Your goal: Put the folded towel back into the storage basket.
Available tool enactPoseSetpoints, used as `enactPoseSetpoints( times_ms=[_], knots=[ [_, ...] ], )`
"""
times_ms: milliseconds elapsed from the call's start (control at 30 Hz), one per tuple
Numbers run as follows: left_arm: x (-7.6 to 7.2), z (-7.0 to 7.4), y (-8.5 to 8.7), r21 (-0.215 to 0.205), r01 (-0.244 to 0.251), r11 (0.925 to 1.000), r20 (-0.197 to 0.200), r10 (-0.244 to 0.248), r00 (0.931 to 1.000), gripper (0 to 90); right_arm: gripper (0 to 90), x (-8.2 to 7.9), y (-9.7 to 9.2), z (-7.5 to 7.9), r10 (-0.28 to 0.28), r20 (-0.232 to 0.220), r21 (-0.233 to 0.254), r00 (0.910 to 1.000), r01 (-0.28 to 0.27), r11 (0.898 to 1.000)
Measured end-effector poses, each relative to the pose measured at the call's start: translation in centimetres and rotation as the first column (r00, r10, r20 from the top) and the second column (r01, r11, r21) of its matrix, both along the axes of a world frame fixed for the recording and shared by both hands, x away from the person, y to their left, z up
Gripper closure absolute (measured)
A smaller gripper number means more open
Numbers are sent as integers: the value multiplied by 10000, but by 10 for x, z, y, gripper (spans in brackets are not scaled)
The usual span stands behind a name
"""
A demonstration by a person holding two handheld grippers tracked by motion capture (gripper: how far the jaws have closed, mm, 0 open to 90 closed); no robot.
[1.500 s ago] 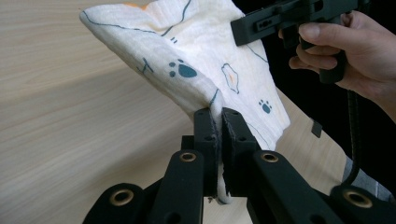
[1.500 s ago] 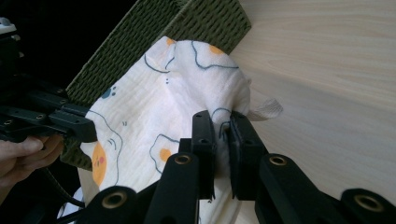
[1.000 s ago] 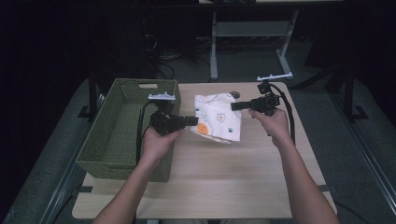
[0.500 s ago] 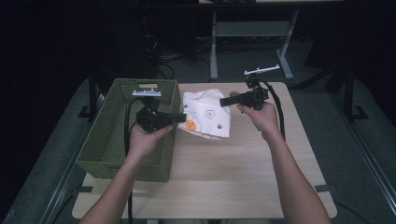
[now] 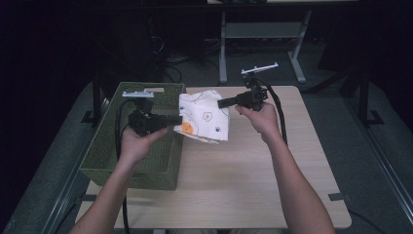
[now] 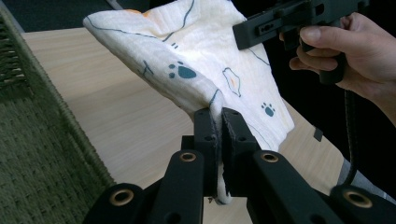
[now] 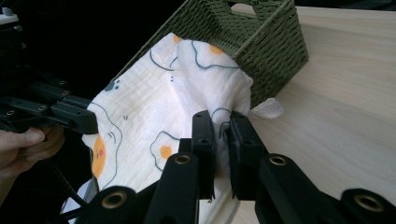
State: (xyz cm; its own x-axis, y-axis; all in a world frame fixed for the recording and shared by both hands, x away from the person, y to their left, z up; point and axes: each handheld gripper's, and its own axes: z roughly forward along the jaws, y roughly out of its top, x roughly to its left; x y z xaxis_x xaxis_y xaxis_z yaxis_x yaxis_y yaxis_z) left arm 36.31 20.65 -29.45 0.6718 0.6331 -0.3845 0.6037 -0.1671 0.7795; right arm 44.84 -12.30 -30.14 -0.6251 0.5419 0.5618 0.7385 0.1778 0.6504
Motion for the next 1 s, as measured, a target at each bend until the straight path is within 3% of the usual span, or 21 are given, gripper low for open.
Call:
enactPoseSetpoints(
  times_ms=[1000],
  knots=[
    [0,9,58,-85,-338,9994,-6,338,9994,863,818,9,59,14,453,116,-71,9989,-452,9990]
  ],
)
